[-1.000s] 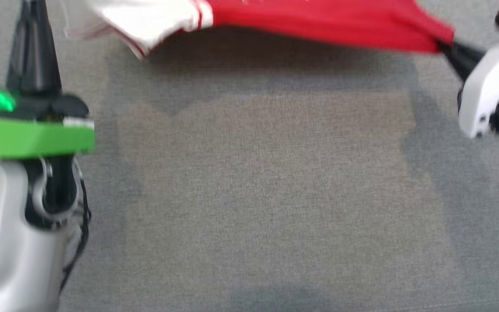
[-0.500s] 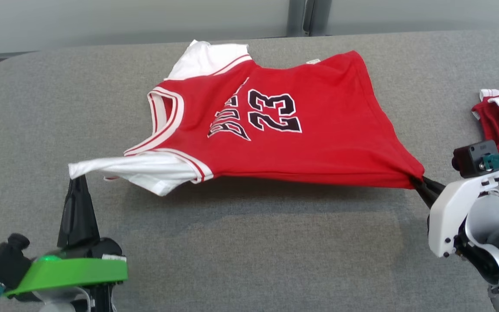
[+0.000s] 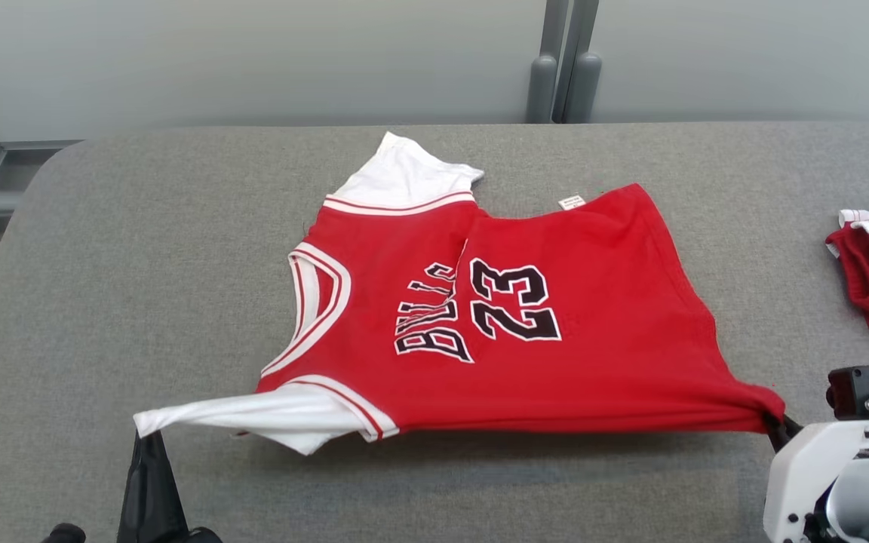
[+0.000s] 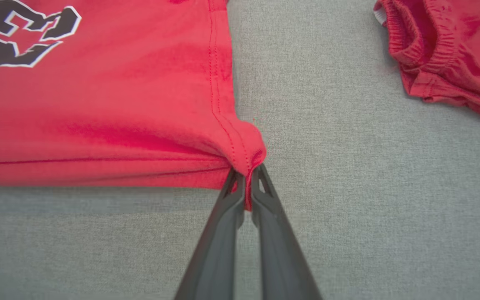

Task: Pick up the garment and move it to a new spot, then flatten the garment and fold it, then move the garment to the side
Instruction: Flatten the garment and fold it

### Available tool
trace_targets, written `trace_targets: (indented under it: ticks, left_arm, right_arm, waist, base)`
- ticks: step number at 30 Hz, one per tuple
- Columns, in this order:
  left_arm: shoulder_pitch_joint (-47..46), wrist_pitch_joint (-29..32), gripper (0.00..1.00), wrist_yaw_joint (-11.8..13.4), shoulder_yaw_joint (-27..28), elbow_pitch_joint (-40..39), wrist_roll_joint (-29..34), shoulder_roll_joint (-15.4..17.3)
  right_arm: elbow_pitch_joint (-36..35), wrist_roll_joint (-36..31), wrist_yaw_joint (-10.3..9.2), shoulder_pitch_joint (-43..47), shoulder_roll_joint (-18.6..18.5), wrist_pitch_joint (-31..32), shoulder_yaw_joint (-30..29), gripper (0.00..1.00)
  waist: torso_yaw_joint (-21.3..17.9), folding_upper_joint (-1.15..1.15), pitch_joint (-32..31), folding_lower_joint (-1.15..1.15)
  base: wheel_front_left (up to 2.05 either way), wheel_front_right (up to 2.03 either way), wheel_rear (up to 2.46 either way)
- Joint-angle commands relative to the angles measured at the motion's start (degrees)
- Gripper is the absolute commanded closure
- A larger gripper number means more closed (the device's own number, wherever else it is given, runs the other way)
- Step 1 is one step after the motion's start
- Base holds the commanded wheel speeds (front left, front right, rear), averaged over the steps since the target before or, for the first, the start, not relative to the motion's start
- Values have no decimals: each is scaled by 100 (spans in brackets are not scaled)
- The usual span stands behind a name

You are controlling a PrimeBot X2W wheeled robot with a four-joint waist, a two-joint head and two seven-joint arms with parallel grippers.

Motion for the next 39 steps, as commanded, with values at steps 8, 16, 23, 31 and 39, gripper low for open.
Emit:
trace_targets:
  ticks: [8,16,23,31,39]
  left_arm:
    - [595,26,100,-30,-99,73,657,238]
    - [441,272,100,-126,-535,313,950,355]
    - [20,585,100,-202,-831,593,1153,449]
    - [-163,879,100,-308,-887,704,916,450]
    - [-471,722,100,-322,-664,549,571,318]
  right_arm:
    - [-729,141,-19,859,172,568,-88,100]
    - [-1002,399,-18,1013,208,820,106,100]
    - [-916,536,-18,919,215,814,199,100]
    - [-869,674,-18,939,216,785,115,100]
    - [-793,890,-18,589,217,278,-7,100]
  waist:
    - [-57,0,13,1]
    - [-104,0,48,1]
    - [-81,0,37,1]
    - [-123,0,-19,1]
    - [-173,0,-67,1]
  base:
    - [0,0,0]
    - [0,0,0]
    - [0,0,0]
    - [0,0,0]
    - [0,0,0]
